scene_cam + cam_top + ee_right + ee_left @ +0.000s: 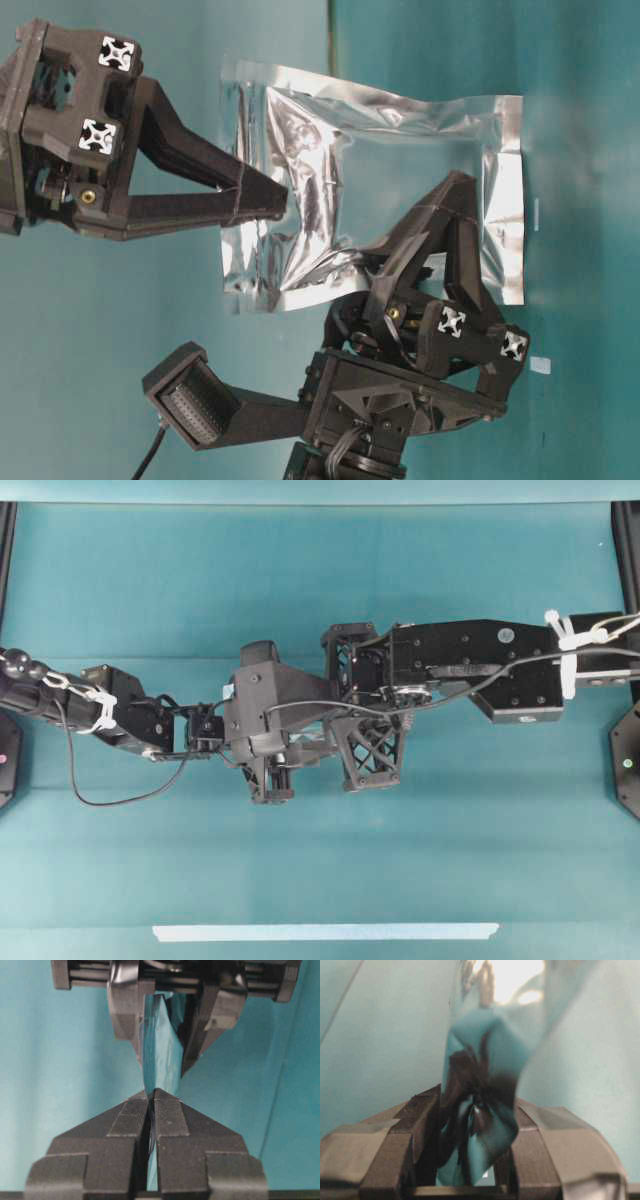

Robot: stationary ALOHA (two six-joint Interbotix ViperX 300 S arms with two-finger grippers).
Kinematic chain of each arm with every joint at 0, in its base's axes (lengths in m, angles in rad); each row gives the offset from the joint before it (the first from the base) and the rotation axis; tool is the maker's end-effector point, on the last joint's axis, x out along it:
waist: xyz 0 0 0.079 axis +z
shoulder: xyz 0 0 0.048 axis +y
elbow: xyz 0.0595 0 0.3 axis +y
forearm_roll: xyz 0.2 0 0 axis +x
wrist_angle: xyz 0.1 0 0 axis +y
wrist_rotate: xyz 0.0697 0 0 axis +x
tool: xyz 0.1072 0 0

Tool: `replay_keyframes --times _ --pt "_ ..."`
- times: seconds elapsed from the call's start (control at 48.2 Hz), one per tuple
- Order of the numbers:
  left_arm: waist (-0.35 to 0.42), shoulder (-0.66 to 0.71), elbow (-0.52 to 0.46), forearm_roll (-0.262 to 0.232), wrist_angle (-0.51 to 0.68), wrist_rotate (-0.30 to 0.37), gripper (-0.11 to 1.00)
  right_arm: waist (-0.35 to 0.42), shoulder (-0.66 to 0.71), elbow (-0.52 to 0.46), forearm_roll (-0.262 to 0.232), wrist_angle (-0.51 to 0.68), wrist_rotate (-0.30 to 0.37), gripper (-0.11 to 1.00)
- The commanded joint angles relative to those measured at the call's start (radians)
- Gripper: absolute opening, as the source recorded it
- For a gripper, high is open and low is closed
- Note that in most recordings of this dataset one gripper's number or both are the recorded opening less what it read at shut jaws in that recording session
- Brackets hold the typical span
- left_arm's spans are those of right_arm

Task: Hand over the silver zip bag and make it stand upright.
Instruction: 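Hold the bag with the left gripper and open the right gripper, then withdraw the open right gripper to the right, away from the bag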

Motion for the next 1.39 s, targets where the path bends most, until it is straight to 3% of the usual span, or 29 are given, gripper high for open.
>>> replay_keyframes --times 0.0,0.228,0.311,0.477,0.622,0.933,1.369 --pt "0.0 -0.003 -0.011 -0.002 -0.003 -0.003 0.27 0.0 -0.017 -0.008 0.002 -0.029 0.012 0.02" --pt "-0.005 -0.003 -0.006 -0.002 0.0 0.0 0.27 -0.003 -0.018 -0.008 0.009 -0.026 0.015 0.02" --pt "-0.003 -0.003 -0.006 0.0 0.0 0.003 0.27 -0.003 -0.018 -0.009 0.026 -0.025 0.017 0.08" --pt "-0.003 -0.005 -0.003 -0.002 0.002 0.005 0.27 0.003 -0.023 -0.012 0.048 -0.025 0.028 0.52" --pt "0.002 -0.005 -0.002 0.0 0.002 0.003 0.27 0.029 -0.066 -0.017 0.02 -0.051 0.043 0.88" --pt "0.005 -0.008 0.003 -0.002 0.015 0.003 0.27 0.017 -0.253 0.115 0.006 -0.083 0.132 0.86" --pt "0.003 -0.017 0.008 0.0 0.037 -0.002 0.27 0.015 -0.463 0.354 0.006 -0.265 0.199 0.86"
